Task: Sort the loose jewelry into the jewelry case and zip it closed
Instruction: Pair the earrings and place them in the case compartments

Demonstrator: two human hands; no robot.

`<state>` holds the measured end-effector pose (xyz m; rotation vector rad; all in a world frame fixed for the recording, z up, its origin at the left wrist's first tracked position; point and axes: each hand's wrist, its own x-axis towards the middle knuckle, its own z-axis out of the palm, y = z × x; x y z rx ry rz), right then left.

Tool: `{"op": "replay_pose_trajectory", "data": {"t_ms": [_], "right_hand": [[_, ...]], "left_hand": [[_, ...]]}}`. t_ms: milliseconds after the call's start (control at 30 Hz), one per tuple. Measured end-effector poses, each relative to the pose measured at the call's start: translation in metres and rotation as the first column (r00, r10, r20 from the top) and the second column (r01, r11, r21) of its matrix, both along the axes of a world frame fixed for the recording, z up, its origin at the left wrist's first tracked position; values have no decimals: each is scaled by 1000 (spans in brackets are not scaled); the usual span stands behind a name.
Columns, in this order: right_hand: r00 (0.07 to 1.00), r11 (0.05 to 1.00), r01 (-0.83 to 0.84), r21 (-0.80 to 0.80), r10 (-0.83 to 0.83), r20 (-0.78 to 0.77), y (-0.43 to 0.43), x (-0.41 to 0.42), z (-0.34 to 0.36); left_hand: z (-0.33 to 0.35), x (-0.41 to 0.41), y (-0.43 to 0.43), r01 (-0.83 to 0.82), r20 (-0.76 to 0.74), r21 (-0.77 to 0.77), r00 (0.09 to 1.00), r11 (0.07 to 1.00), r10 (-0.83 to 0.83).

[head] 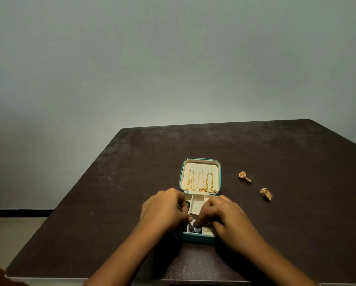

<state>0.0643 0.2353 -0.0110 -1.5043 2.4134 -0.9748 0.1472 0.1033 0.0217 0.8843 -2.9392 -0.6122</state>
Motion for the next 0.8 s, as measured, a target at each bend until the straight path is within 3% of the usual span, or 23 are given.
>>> {"op": "replay_pose_trajectory", "data": {"t_ms": [233, 367, 600, 800], "right_hand": [[1000, 1000, -21, -18, 21, -7, 1, 0, -3], [999, 986, -36, -161, 40, 23, 6, -5, -2], [960, 966, -191, -174, 147, -237, 46, -28, 5], [951, 970, -121, -211, 52, -305, 97, -56, -4]], "left_hand": [[2, 0, -2, 13, 3, -5, 1000, 1000, -13], [0, 1, -3, -4, -53, -49, 999, 999, 2], [8, -1, 13, -5, -296, -120, 955, 993, -31], [3, -5, 35, 89, -516, -10, 853, 996, -81]]}}
